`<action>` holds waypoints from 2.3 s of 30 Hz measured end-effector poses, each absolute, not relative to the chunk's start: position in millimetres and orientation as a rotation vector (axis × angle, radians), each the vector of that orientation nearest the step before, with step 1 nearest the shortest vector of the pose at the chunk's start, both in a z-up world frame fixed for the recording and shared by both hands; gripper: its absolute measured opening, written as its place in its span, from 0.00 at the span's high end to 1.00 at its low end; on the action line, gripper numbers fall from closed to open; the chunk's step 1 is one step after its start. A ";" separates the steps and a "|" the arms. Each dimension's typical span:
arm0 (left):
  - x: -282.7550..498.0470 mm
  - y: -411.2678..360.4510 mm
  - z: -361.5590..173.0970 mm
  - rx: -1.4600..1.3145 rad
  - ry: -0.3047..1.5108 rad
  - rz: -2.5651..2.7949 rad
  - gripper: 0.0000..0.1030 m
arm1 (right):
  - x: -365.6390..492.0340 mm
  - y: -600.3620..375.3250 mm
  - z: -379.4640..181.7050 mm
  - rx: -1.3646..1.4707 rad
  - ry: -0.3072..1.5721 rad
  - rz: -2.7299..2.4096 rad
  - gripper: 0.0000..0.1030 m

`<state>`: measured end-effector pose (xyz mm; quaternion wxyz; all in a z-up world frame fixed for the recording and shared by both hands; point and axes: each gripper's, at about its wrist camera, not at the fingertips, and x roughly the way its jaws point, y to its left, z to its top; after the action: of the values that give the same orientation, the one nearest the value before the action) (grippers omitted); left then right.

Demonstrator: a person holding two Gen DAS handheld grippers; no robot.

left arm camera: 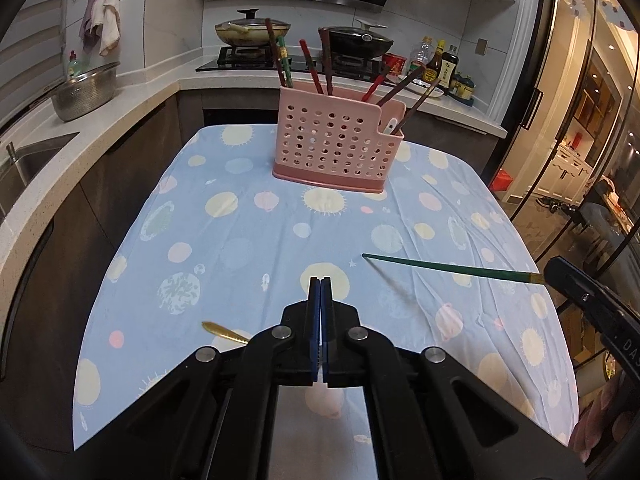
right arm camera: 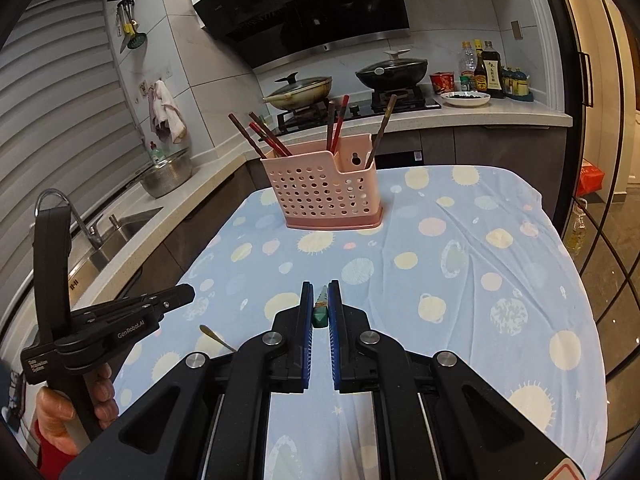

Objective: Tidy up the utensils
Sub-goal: 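Close the left gripper on the gold spoon's flower end while the right holds the green chopstick, then carry the gold spoon and green chopstick to the pink holder and lower them in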

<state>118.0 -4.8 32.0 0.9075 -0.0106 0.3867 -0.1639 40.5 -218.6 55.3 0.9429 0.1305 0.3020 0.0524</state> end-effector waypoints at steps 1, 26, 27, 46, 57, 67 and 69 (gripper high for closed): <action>119.1 -2.0 27.1 -0.024 0.812 -0.332 0.99 | 39.5 -218.0 53.1 0.268 0.622 0.108 0.93; 121.5 -30.5 -56.3 0.094 0.964 -0.304 0.53 | 43.9 -208.2 -4.6 0.293 0.795 0.102 0.93; 123.7 -32.0 -59.6 0.099 0.971 -0.310 0.55 | 44.0 -208.5 -4.9 0.291 0.796 0.102 0.93; 114.1 -14.0 -30.8 0.025 0.965 -0.344 0.76 | 43.0 -208.3 5.4 0.293 0.767 0.123 0.93; 118.4 -6.5 3.8 -0.007 0.890 -0.355 0.92 | 45.6 -207.2 22.5 0.282 0.720 0.134 0.93; 125.8 0.8 32.3 -0.041 0.832 -0.365 0.99 | 49.5 -206.8 43.0 0.251 0.671 0.137 0.93; 127.7 1.0 38.9 -0.044 0.816 -0.364 0.99 | 52.0 -208.5 49.9 0.253 0.656 0.140 0.93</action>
<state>127.7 1.0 38.9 0.9016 -0.0211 0.3946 -0.1761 52.0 -208.5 49.9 0.9365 0.1239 0.3210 0.0684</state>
